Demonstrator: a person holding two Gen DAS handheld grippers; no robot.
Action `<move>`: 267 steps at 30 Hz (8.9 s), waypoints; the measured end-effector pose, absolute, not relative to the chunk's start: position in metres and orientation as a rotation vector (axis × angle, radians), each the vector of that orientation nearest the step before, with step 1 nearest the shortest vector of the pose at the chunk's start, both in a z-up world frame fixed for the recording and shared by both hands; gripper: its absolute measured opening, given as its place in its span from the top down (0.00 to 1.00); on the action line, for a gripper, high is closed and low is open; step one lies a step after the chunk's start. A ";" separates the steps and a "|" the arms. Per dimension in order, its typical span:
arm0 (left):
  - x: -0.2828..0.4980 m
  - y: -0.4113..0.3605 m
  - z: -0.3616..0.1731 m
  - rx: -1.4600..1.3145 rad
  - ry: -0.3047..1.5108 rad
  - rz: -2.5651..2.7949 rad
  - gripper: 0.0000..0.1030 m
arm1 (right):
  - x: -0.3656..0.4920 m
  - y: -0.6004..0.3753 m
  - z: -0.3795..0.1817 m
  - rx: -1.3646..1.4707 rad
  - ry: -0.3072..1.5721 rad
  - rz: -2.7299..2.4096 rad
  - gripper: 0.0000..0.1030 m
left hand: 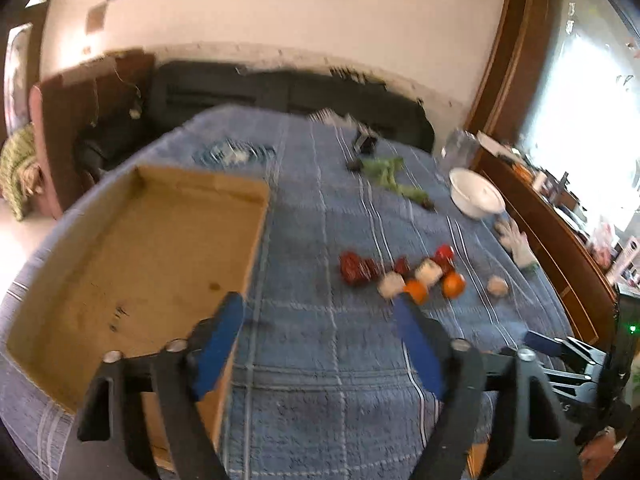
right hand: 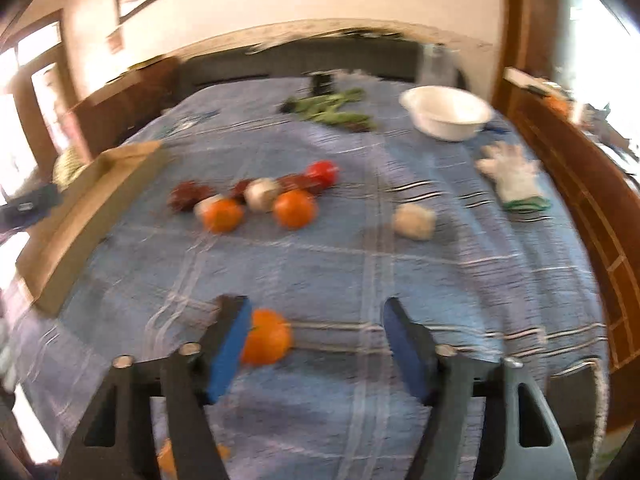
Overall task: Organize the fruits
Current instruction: 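Grasp an orange with the right tool while the left tool grasps a red date, then carry the orange and date into the cardboard tray and open both tools, then grasp the beige cube with the right tool while the left tool grasps a dark date, then carry the beige cube and dark date into the tray and release both, then grasp an orange with the right tool while the left tool grasps another orange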
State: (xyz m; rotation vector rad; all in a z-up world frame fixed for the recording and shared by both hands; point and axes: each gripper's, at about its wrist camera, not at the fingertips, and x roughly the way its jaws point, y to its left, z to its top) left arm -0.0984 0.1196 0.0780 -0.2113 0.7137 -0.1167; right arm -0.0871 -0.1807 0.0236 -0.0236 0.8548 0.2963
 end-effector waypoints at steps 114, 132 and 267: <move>-0.159 0.213 0.104 -0.290 0.665 0.064 0.35 | -0.095 -0.119 0.090 -0.013 0.743 0.466 0.23; -0.104 0.018 0.042 -0.086 0.923 -0.408 0.35 | -0.028 -0.243 0.029 0.159 0.872 0.188 0.25; -0.017 0.014 0.021 0.013 0.876 -0.355 0.58 | 0.036 -0.160 0.003 0.152 0.921 0.334 0.66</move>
